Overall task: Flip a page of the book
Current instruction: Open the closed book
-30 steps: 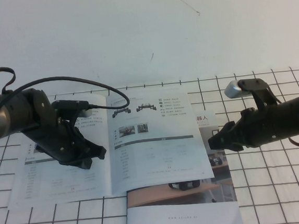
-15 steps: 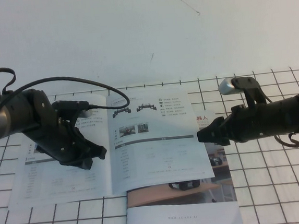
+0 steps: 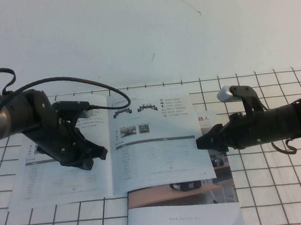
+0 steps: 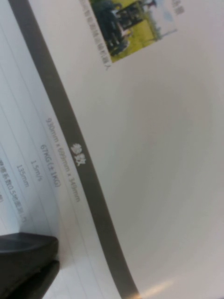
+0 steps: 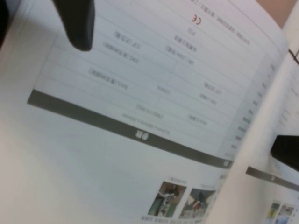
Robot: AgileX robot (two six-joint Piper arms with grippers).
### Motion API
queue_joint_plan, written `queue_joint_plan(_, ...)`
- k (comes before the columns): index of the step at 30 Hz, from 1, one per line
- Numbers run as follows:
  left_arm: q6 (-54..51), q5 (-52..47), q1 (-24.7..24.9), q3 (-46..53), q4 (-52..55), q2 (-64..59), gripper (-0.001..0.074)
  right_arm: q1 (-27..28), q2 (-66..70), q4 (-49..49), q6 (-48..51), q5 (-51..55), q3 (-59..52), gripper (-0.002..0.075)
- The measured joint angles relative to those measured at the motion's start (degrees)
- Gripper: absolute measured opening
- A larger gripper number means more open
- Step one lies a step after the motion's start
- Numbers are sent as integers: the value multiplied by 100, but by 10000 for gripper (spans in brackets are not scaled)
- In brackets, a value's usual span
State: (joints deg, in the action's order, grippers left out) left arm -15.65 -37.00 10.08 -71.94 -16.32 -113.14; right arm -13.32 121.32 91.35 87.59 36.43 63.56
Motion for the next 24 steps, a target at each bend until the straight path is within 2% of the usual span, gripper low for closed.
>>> queue_joint_plan(24,0,23,0,0,-2,0,-2,-314,15,353,299,-305,30,328)
